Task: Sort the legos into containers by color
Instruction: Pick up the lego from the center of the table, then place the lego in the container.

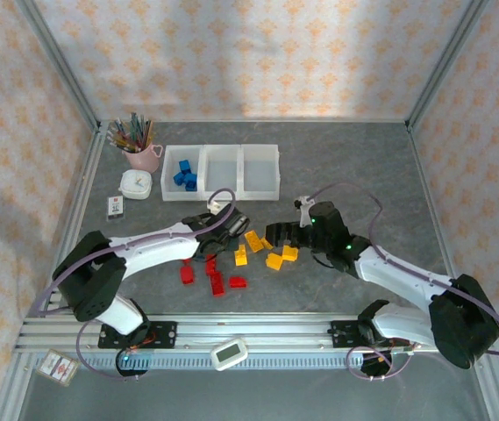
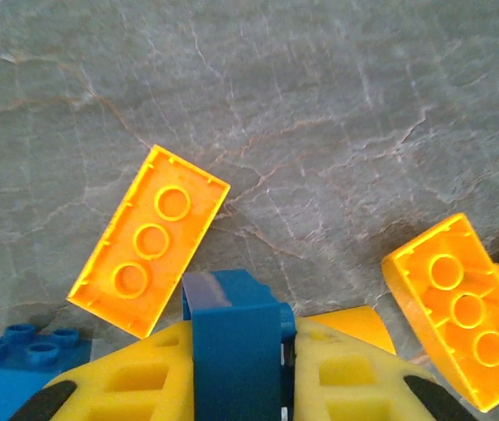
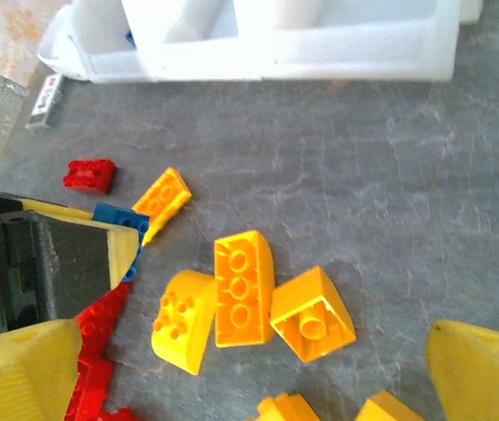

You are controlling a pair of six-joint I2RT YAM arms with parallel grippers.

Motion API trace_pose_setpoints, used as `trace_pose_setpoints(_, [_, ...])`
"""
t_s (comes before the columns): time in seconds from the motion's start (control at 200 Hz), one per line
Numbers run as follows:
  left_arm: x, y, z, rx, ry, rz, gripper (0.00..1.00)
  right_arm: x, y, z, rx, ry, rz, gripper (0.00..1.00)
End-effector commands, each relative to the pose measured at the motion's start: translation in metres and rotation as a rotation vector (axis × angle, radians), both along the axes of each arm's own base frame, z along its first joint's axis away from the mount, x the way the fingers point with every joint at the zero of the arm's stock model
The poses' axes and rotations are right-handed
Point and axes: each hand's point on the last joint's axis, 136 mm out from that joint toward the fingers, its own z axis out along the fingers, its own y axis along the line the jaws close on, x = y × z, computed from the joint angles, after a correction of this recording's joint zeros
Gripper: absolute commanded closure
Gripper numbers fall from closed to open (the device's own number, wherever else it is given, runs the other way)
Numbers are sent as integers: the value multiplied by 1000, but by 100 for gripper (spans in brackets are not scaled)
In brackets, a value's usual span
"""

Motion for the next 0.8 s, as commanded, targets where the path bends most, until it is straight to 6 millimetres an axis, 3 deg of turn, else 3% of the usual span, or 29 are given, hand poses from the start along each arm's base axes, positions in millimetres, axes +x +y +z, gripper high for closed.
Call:
trace_pose_setpoints(0.0, [12, 3, 27, -27, -82, 47, 76, 11, 2, 28, 5, -73, -5, 0])
trace_pose_setpoints(0.29, [39, 24, 73, -102, -206, 161, 77, 26, 22, 54, 79, -108, 25, 0])
trace_pose_setpoints(0.576, [90, 81, 115, -121, -355, 363, 77, 52, 42, 58, 122, -111, 12, 0])
trace_pose_setpoints(0.796, [139, 116, 113, -54, -379, 452, 77, 66, 48, 60, 118, -126, -5, 0])
